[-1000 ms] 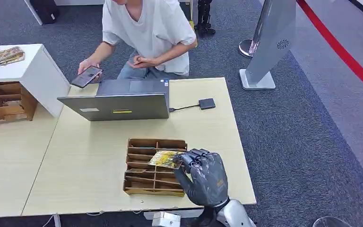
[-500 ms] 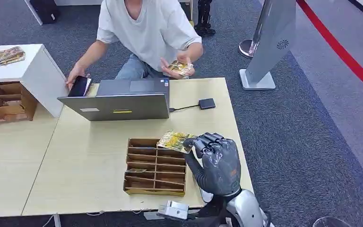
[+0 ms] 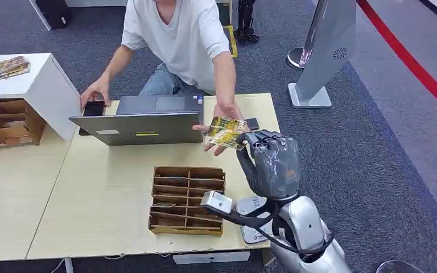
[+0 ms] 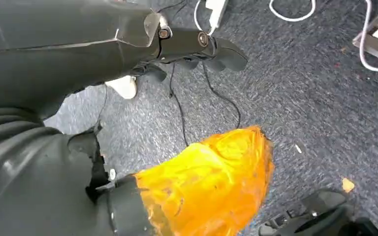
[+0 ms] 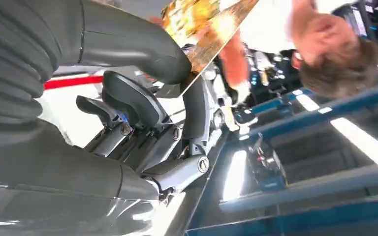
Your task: Pass the card to the sensor for recognition and then transmit it.
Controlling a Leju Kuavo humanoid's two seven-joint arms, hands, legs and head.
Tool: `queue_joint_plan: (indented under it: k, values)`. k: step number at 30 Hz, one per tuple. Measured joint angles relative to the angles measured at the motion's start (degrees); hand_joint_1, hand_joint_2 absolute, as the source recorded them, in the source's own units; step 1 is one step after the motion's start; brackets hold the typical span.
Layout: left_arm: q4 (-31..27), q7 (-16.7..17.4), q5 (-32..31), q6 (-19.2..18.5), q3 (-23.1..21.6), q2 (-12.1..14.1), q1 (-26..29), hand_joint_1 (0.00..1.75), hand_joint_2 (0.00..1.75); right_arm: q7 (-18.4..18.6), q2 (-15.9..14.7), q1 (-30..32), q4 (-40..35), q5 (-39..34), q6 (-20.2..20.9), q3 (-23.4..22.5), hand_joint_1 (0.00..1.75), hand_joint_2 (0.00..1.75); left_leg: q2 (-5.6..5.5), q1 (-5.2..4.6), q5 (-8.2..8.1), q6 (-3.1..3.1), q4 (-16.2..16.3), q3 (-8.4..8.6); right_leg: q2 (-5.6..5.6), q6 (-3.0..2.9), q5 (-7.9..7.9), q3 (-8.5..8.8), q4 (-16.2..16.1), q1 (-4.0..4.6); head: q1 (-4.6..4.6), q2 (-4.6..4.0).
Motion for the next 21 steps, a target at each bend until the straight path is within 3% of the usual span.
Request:
queue_joint_plan:
  k: [8,21]
  values:
    - [-0.46,1.07,-1.92,-1.88,-2.95,-0.04,-0.94,0.00,0.00,3.19,1.40,-5.96,8.90,2.19,4.15,-2.99,1.75,1.75,-0.02,0.01,0.03,-0.04,0.00,0.02,0.00,-0.03,0.03,0.00,0.02,0.01,0.00,0.00]
    - [-0.79,1.07,-1.94,-2.16,-4.46,-0.11,-1.14,0.00,0.00,3.78,2.19,-7.35,14.68,2.53,4.59,-4.13,1.75,1.75,-0.03,0.03,0.03,-0.04,0.00,-0.01,-0.01,-0.03,0.02,-0.01,0.02,0.02,0.00,0.00]
